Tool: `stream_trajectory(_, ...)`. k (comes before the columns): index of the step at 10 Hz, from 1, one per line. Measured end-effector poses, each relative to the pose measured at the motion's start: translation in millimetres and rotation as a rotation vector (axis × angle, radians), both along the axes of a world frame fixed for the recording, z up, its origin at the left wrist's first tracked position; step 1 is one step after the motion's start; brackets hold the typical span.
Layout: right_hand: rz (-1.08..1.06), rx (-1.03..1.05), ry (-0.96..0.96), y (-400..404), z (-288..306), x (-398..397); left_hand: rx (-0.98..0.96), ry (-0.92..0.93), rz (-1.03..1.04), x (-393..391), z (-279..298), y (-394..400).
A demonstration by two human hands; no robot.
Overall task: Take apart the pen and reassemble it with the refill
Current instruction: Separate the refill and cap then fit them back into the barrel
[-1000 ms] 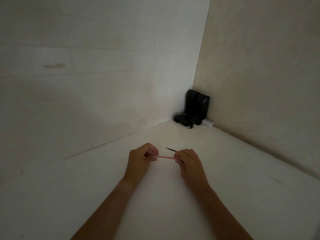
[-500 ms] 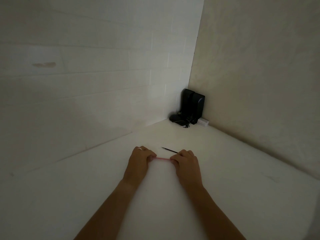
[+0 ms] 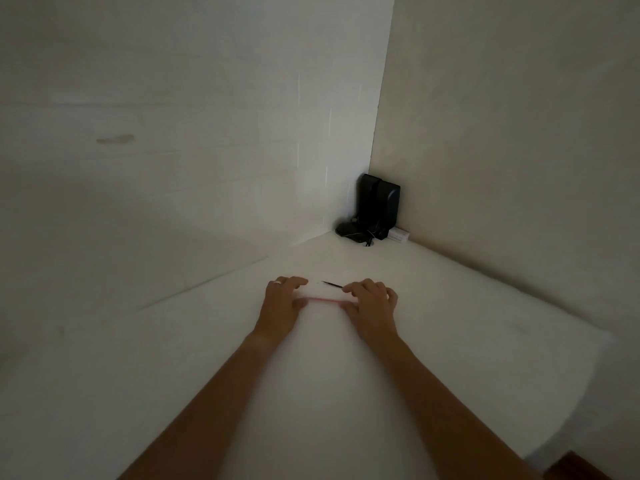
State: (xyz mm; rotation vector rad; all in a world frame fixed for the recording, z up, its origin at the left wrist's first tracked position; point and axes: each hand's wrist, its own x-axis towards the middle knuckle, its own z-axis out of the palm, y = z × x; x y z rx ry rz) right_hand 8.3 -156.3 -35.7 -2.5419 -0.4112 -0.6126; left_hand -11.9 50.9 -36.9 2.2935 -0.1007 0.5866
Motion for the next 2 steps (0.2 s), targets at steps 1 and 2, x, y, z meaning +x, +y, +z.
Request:
stream_trajectory(1, 0.058, 0.178, -0.020, -4, 47, -8, -0.008, -0.127, -0.008, -16, 46, 3)
stream_trajectory(2, 0.160, 0.359, -0.294, -22, 143, -47, -0.015, -0.497, 0.003, -63, 143, 4)
